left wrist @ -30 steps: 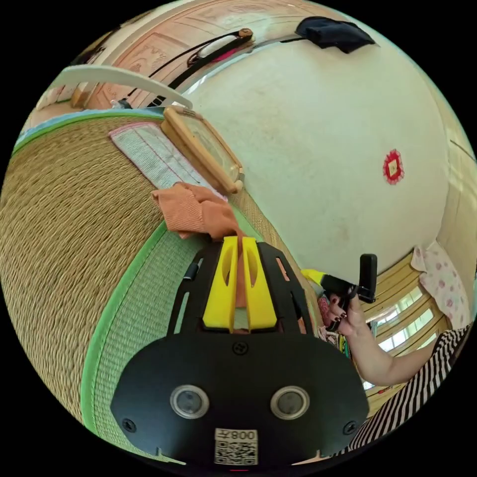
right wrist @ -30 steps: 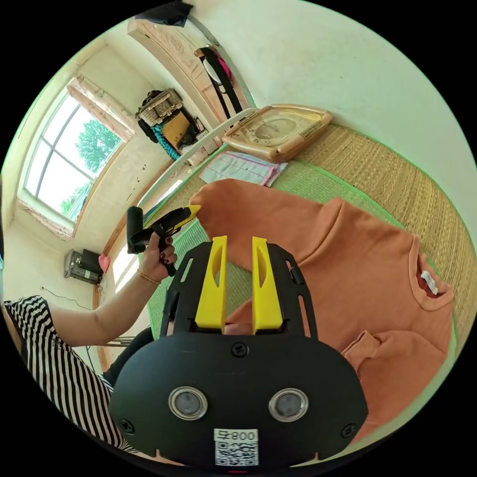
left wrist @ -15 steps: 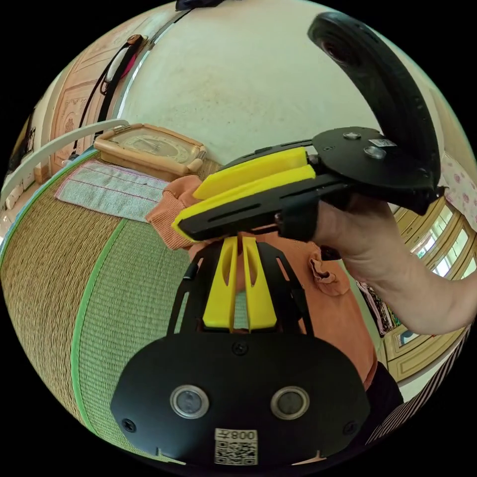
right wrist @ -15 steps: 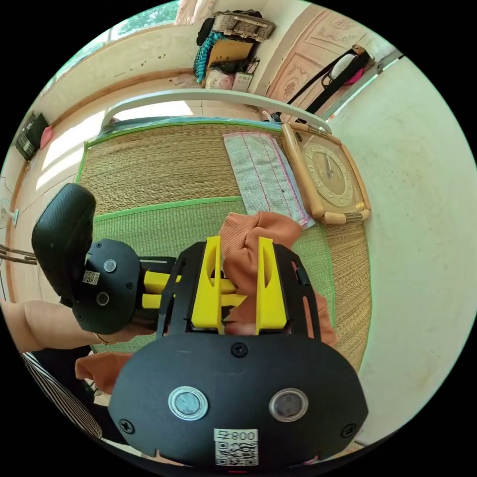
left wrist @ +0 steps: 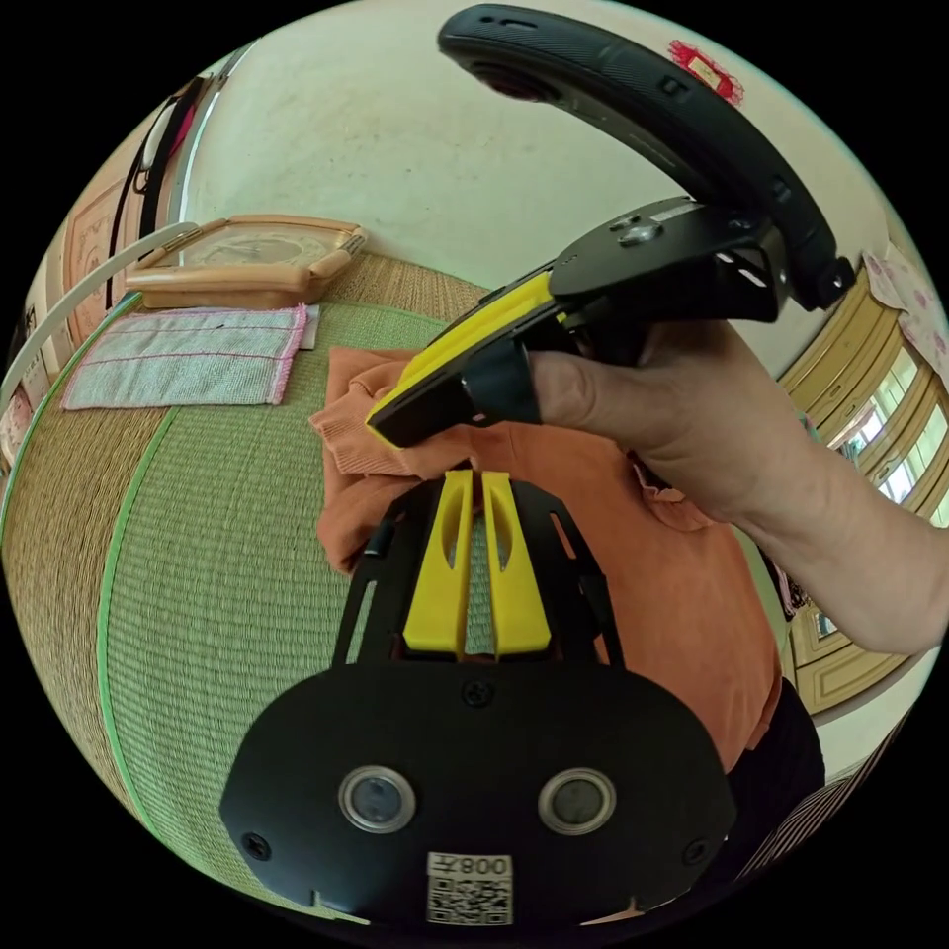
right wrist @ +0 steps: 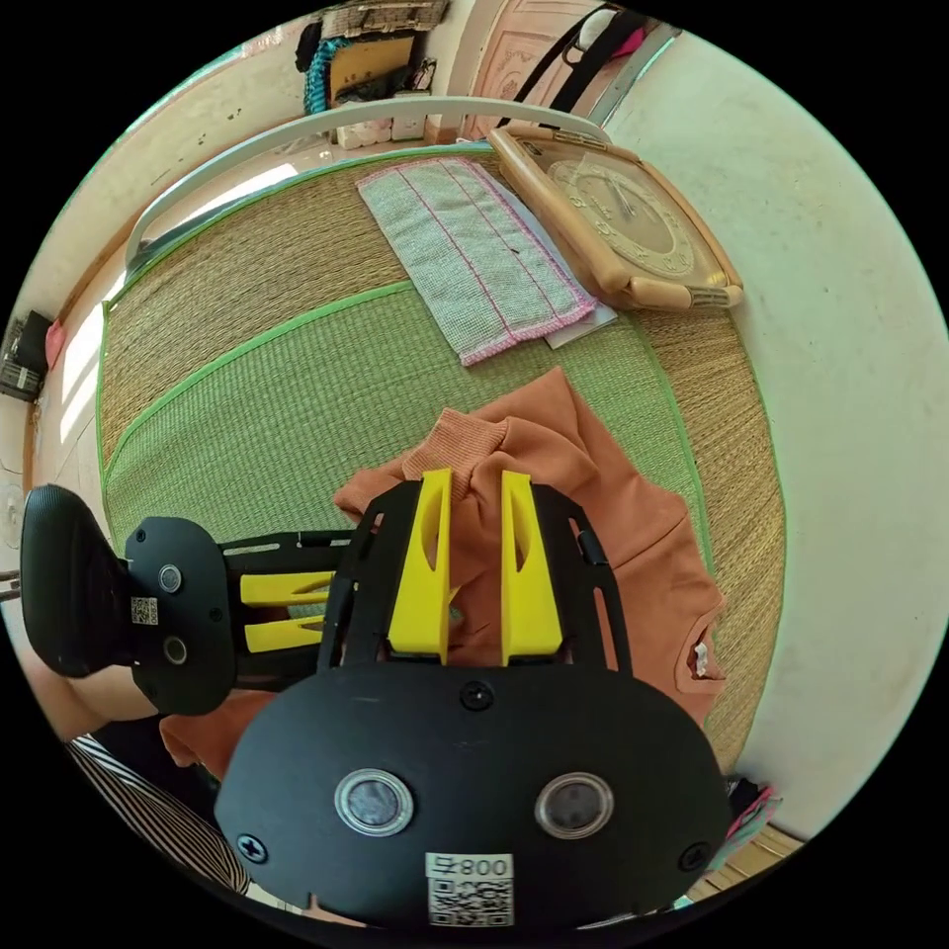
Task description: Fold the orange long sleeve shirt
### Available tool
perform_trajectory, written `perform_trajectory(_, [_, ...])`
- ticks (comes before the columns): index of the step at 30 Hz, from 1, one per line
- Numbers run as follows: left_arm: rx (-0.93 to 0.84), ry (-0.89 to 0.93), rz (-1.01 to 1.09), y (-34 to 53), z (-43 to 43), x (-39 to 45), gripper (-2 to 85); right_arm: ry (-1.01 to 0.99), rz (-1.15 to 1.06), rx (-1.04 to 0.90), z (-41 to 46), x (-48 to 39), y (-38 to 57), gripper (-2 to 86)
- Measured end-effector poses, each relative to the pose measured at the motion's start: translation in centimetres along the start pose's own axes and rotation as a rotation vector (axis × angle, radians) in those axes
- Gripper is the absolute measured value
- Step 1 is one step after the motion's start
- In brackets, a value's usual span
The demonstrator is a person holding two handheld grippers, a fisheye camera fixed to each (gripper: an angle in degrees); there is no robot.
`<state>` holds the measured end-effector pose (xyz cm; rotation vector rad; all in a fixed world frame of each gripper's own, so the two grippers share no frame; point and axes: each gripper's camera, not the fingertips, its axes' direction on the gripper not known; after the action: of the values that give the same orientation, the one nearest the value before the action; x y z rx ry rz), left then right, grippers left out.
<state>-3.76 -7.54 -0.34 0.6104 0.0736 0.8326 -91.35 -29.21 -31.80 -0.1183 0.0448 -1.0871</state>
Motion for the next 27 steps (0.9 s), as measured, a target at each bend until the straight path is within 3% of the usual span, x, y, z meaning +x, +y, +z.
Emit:
perform_trajectory(5, [-0.026,-0.014,0.009,-3.3,-0.8,2.4,1.4,-0.097,0.055,0.018,3.5,1.9,2.8,6.4])
perform_trajectory(11, [0.020,-0.013,0.033,-7.6,-3.9,6.0,1.4,-0.313,0.224,0.234,3.9,8.6,11.7,4.6])
perform_trajectory(18, [0.133,0.036,0.169,-15.2,-7.6,14.1,1.3,-0.585,0.432,0.571,4.8,20.4,30.6,3.0])
perform_trajectory(27, [0.117,0.110,0.433,-24.2,-6.2,30.4,1.4,-0.660,0.648,0.773,12.9,26.9,55.0,2.4])
